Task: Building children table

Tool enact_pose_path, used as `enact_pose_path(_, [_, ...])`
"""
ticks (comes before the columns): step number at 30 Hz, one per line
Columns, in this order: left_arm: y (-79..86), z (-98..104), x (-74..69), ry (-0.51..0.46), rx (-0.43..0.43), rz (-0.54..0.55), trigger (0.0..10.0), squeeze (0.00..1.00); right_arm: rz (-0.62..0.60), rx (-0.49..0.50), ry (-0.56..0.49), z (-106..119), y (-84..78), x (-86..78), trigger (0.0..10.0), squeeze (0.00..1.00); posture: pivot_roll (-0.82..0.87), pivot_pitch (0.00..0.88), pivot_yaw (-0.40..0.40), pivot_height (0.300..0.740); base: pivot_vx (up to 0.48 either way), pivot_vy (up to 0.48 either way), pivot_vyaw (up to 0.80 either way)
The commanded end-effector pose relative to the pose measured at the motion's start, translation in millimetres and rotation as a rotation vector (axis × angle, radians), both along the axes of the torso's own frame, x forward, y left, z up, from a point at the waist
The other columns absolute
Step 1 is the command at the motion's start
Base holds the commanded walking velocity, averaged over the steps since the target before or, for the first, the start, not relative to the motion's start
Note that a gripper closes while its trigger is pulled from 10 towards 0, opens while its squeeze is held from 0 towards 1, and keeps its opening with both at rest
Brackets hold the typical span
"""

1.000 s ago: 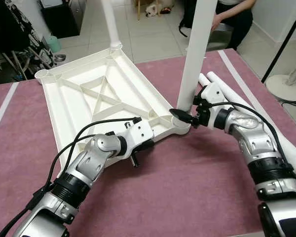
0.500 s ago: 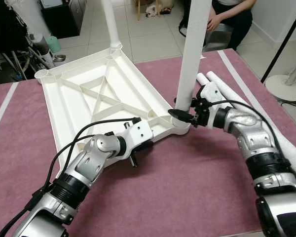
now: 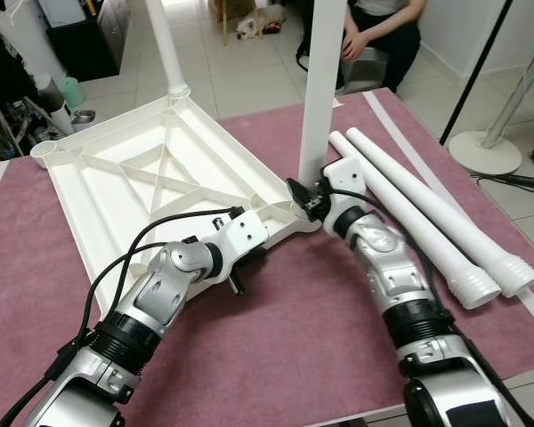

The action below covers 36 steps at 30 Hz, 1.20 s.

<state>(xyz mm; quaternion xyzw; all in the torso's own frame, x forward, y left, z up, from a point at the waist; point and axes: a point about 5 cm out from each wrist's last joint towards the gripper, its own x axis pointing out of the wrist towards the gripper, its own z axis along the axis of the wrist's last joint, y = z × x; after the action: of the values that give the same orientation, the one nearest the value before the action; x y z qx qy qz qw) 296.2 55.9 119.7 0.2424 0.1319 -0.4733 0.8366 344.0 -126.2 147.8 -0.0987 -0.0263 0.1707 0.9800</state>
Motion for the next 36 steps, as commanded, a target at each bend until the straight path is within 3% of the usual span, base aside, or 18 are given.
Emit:
enact_pose_path(1, [-10.3, 23.3, -0.5, -0.098, -0.04, -0.082, 10.0, 0.0, -0.193, -0.075, 0.207, -43.5, -10.8, -2.7, 0.0, 0.0, -0.06, 0.0, 0.159, 0.74, 0.0, 0.0, 0.0])
enact_pose_path(2, [-10.2, 23.2, -0.3, -0.098, -0.039, -0.083, 10.0, 0.0, -0.239, -0.083, 0.212, -46.3, -4.4, -3.2, 0.0, 0.0, -0.06, 0.0, 0.16, 0.74, 0.0, 0.0, 0.0])
enact_pose_path(3, [-10.0, 22.7, -0.3, -0.097, -0.036, -0.083, 10.0, 0.0, -0.26, -0.073, 0.212, -46.9, 2.4, -3.5, 2.5, 0.0, -0.06, 0.0, 0.16, 0.74, 0.0, 0.0, 0.0])
enact_pose_path(4, [-10.0, 22.7, -0.3, -0.097, -0.036, -0.083, 10.0, 0.0, -0.26, -0.073, 0.212, -46.9, 2.4, -3.5, 2.5, 0.0, -0.06, 0.0, 0.16, 0.74, 0.0, 0.0, 0.0])
enact_pose_path(5, [-9.9, 22.3, -0.4, -0.096, -0.034, -0.083, 10.0, 0.0, -0.259, -0.061, 0.209, -46.0, 7.8, -3.5, 7.8, 0.0, -0.06, 0.001, 0.157, 0.74, 0.0, 0.0, 0.0])
enact_pose_path(6, [-9.9, 22.3, -0.4, -0.096, -0.034, -0.083, 10.0, 0.0, -0.259, -0.061, 0.209, -46.0, 7.8, -3.5, 7.8, 0.0, -0.06, 0.001, 0.157, 0.74, 0.0, 0.0, 0.0])
enact_pose_path(7, [-9.7, 21.9, -0.5, -0.095, -0.033, -0.082, 10.0, 0.0, -0.258, -0.039, 0.179, -41.4, 11.2, -3.2, 10.0, 0.0, -0.06, 0.0, 0.156, 0.74, 0.0, 0.0, 0.0])
enact_pose_path(14, [-8.7, 20.4, -1.1, -0.088, -0.029, -0.071, 10.0, 0.0, -0.237, -0.018, 0.05, -22.9, 10.2, -2.7, 10.0, 0.0, -0.06, 0.001, 0.155, 0.74, 0.0, 0.0, 0.0])
enact_pose_path(15, [-8.9, 20.3, -1.2, -0.088, -0.029, -0.071, 10.0, 0.0, -0.231, -0.005, 0.037, -20.7, 8.7, -2.7, 10.0, 1.0, -0.06, 0.001, 0.155, 0.74, 0.0, 0.0, 0.0])
enact_pose_path(22, [-9.3, 20.1, -0.9, -0.087, -0.03, -0.072, 10.0, 0.0, -0.18, 0.028, 0.012, -14.4, 10.3, -3.5, 10.0, 1.0, -0.06, 0.002, 0.157, 0.74, 0.0, 0.0, 0.0])
enact_pose_path(23, [-9.4, 20.1, -0.6, -0.087, -0.03, -0.072, 10.0, 0.0, -0.092, 0.051, -0.011, -6.8, 12.0, -5.5, 10.0, 0.0, -0.07, 0.003, 0.158, 0.74, 0.0, 0.0, 0.0])
enact_pose_path(24, [-9.2, 20.1, -0.5, -0.088, -0.029, -0.073, 10.0, 0.0, 0.041, 0.041, -0.041, 3.5, 9.6, -9.5, 10.0, 0.0, -0.06, 0.003, 0.158, 0.74, 0.0, 0.0, 0.0])
enact_pose_path(25, [-9.2, 20.1, -0.5, -0.088, -0.029, -0.073, 10.0, 0.0, 0.041, 0.041, -0.041, 3.5, 9.6, -9.5, 10.0, 0.0, -0.06, 0.003, 0.158, 0.74, 0.0, 0.0, 0.0])
enact_pose_path(28, [-7.2, 20.1, -0.9, -0.087, -0.026, -0.071, 10.0, 0.0, 0.351, -0.041, -0.047, 22.3, -6.9, -23.7, 10.0, 0.0, -0.06, 0.004, 0.158, 0.74, 0.0, 0.0, 0.0])
enact_pose_path(33, [-5.6, 19.8, -1.0, -0.087, -0.023, -0.069, 10.0, 0.0, 0.474, -0.11, -0.026, 30.7, -21.6, -30.5, 10.0, 0.0, -0.06, 0.004, 0.159, 0.74, 0.0, 0.0, 0.0])
enact_pose_path(36, [-4.2, 19.5, -0.9, -0.086, -0.02, -0.069, 10.0, 0.0, 0.574, -0.202, 0.017, 39.9, -37.9, -33.4, 10.0, 0.0, -0.06, 0.005, 0.161, 0.74, 0.0, 0.0, 0.0])
